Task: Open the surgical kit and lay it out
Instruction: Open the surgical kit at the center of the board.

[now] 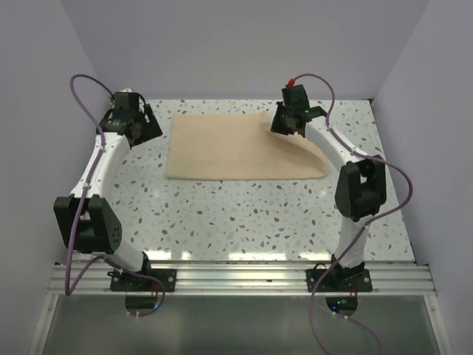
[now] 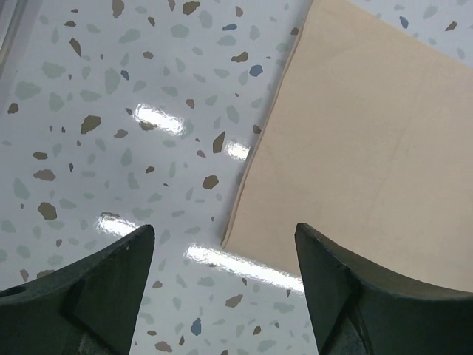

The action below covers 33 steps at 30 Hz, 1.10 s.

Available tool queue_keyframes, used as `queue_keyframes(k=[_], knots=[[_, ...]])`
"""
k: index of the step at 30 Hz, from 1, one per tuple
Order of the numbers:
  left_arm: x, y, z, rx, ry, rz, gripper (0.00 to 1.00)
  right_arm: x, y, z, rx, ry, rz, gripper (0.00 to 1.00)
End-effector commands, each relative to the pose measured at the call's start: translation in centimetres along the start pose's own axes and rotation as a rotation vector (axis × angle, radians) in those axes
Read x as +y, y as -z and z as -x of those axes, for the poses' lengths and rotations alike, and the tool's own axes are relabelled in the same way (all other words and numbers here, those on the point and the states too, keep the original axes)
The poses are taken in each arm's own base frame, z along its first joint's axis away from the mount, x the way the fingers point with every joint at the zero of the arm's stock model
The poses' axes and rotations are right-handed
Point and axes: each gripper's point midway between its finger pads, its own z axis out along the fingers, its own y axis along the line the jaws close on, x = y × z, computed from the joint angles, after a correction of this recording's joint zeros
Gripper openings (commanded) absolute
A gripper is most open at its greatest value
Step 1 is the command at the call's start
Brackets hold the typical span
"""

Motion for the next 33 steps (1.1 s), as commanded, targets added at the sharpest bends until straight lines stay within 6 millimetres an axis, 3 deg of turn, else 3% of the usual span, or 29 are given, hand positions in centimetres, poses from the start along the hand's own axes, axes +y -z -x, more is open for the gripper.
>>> queue_keyframes(k=[1,2,3,4,5,6,7,8,9,11,12,16,17,18,19,20,21,23,26,29,33], knots=[[0.6,3.3,1.2,-0.101,0.041,-0.019,0.81,0.0,3.9,-4.5,0.077,0.016,0.035,0.0],[0.8,3.8,1.3,-0.112,0.046,-0.016,0.81,1.0,6.5,-4.8,0.071,0.01,0.095,0.0],[0.9,4.2,0.8,-0.11,0.048,-0.011,0.81,0.0,7.3,-8.0,0.128,0.02,0.087,0.0],[0.9,5.4,1.1,-0.134,0.06,-0.021,0.81,-0.1,8.6,-9.1,0.144,0.018,0.1,0.0],[1.0,5.9,1.1,-0.142,0.061,-0.016,0.81,0.7,12.2,-8.9,0.106,0.019,0.167,0.0],[0.7,6.9,1.0,-0.159,0.056,-0.024,0.81,-1.0,13.0,-11.9,0.16,0.02,0.139,0.0],[0.6,7.3,0.9,-0.164,0.059,-0.021,0.81,-1.7,14.4,-12.9,0.167,0.012,0.137,0.0],[0.8,7.7,0.6,-0.166,0.056,-0.007,0.81,-1.7,18.1,-12.3,0.095,0.006,0.186,0.0],[0.4,8.6,0.3,-0.175,0.05,-0.014,0.81,-4.0,19.0,-14.8,0.138,0.001,0.133,0.0],[0.4,9.5,-0.6,-0.157,0.066,-0.006,0.81,-5.9,22.1,-15.8,0.102,-0.029,0.105,0.0],[0.0,10.6,-0.7,-0.17,0.088,-0.026,0.81,-7.8,24.8,-17.2,0.091,-0.044,0.08,0.0],[-0.5,13.5,-1.8,-0.183,0.125,-0.075,0.81,-11.3,28.7,-20.7,0.097,-0.128,0.022,0.0],[-0.4,13.9,-2.4,-0.171,0.13,-0.077,0.81,-11.7,29.2,-21.6,0.115,-0.132,0.024,0.0],[-0.3,14.7,-2.7,-0.176,0.139,-0.093,0.82,-12.6,29.6,-23.2,0.166,-0.132,-0.006,0.37],[-0.2,15.1,-3.0,-0.173,0.157,-0.099,0.82,-13.1,29.9,-23.9,0.189,-0.131,-0.024,0.54],[0.0,15.4,-3.6,-0.159,0.161,-0.099,0.81,-13.7,30.1,-24.6,0.214,-0.129,-0.046,0.62],[0.4,15.9,-4.1,-0.163,0.17,-0.105,0.82,-14.5,30.6,-25.5,0.253,-0.12,-0.081,0.77],[0.9,16.1,-5.3,-0.142,0.185,-0.108,0.81,-15.8,31.6,-25.9,0.26,-0.094,-0.134,0.96],[1.2,17.1,-6.4,-0.139,0.21,-0.143,0.82,-16.9,32.7,-24.9,0.212,-0.059,-0.18,0.96],[1.0,17.2,-7.8,-0.105,0.211,-0.177,0.82,-16.7,33.7,-23.6,0.174,-0.053,-0.182,0.97],[1.5,14.9,-10.9,-0.021,0.197,-0.146,0.82,-14.8,33.4,-21.9,0.148,-0.072,-0.122,0.97]])
